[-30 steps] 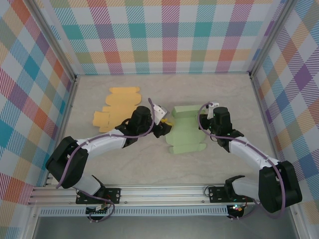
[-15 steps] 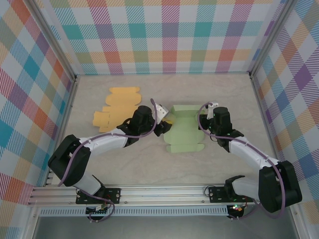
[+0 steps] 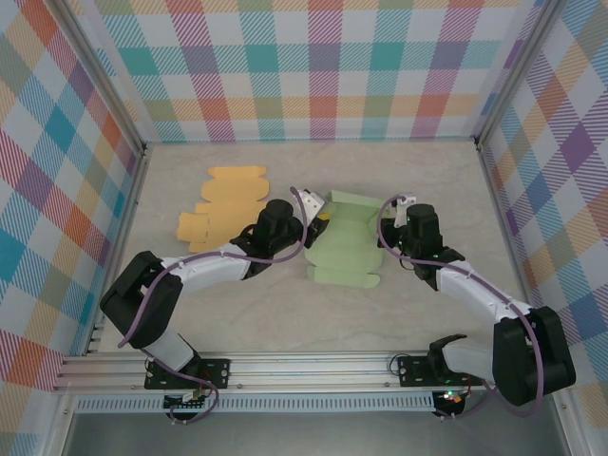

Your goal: Fold the paper box

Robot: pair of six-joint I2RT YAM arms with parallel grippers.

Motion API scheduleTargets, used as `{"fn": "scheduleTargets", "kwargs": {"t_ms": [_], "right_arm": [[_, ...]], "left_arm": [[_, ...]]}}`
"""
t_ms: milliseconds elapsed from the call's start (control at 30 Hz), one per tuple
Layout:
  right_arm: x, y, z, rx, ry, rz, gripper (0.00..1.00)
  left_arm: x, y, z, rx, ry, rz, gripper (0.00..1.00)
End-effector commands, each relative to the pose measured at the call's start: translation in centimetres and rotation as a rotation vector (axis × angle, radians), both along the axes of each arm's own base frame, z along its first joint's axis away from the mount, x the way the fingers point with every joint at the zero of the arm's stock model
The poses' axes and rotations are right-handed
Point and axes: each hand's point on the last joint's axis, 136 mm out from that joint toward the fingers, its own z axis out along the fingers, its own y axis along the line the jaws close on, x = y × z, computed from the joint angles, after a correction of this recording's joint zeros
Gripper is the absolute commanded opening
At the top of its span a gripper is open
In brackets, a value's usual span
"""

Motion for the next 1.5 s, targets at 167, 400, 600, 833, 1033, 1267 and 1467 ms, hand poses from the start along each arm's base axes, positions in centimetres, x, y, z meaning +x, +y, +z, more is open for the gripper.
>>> {"fn": "scheduleTargets", "kwargs": {"t_ms": [167,400,600,833,1033,1267,1467], "right_arm": [[0.2,1.2,1.5,0.037,-0.029,0.038,0.00],[0.2,1.2,1.3,0.033,-0.024,0.041,0.00],[0.2,1.4,1.3,0.034,-0.020,0.047,0.00],[0.0,1.6,1.6,0.025,-0.022,0.050,0.00],[-0.1,1.5,1.7,0.020,-0.028,0.048,0.00],[-0.2,1.2,2.1,0.038,-0.012,-0.006,0.00],[-1.0,1.8,1.7,0.047,0.029,-0.088,0.00]], "left_arm": [[1.7,-1.5,2.7,-0.010,-0.140,0.045,0.27],[2.1,-2.0,3.1,0.029,-0.177,0.042,0.30],[2.5,-1.9,3.7,0.045,-0.219,0.084,0.28],[2.9,-2.0,4.2,0.063,-0.279,0.159,0.21],[3.4,-1.4,4.8,0.045,-0.288,0.220,0.15],[3.7,-0.4,5.4,0.015,-0.302,0.333,0.07],[4.6,0.8,6.2,-0.027,-0.338,0.529,0.08]]}}
